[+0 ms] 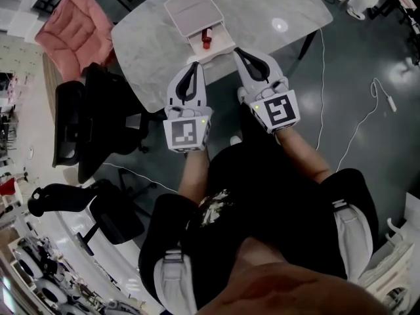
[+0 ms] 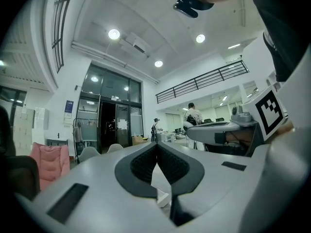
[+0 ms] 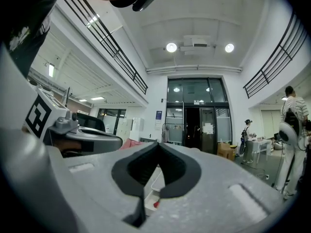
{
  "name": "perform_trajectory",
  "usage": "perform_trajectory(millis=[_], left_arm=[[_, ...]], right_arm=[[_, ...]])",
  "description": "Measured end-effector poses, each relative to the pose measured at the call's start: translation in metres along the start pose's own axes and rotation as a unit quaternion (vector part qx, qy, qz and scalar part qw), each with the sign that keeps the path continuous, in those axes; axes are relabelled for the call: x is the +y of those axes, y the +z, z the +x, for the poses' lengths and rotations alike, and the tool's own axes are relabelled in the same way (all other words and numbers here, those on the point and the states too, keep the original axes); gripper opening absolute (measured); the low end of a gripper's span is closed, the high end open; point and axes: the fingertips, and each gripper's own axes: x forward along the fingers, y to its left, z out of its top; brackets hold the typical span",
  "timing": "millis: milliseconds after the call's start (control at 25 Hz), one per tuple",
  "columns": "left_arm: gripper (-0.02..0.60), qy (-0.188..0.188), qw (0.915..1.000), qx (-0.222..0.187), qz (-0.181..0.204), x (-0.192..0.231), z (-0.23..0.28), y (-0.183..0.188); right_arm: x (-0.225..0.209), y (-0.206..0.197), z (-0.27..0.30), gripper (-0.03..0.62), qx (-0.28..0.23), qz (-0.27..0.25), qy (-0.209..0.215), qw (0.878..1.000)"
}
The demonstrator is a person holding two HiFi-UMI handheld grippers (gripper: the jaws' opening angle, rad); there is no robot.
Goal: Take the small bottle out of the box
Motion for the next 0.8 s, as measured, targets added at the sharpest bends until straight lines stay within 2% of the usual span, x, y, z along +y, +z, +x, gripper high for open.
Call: perform_trajectory(millis=[200, 320, 520, 640, 800], left_arm=[[0.012, -0.013, 0.9992, 0.029, -0.024, 0.010, 0.046, -0.015], [0.012, -0.031, 0.9989, 0.032, -0.012, 0.018, 0.073, -0.030], [0.012, -0.019, 0.9968, 0.064, -0.045, 0.040, 0.110, -0.049], [0.012, -0.027, 0.9971, 0.069, -0.022, 0.051, 0.129, -0.066], [0.012, 0.000, 0.9919, 0.106, -0.070, 0.064, 0.142, -0.089]], right_arm=[[-0.024, -0.021, 0.036, -0.005, 0.021, 0.018, 0.000, 1.000], [-0.036, -0.039, 0.057, -0.005, 0.037, 0.020, 0.001, 0.999], [-0.052, -0.066, 0.091, -0.005, 0.059, 0.024, 0.019, 0.998], [-0.059, -0.083, 0.112, -0.005, 0.077, 0.011, 0.042, 0.996], [-0.062, -0.100, 0.137, -0.005, 0.085, -0.012, 0.087, 0.993]])
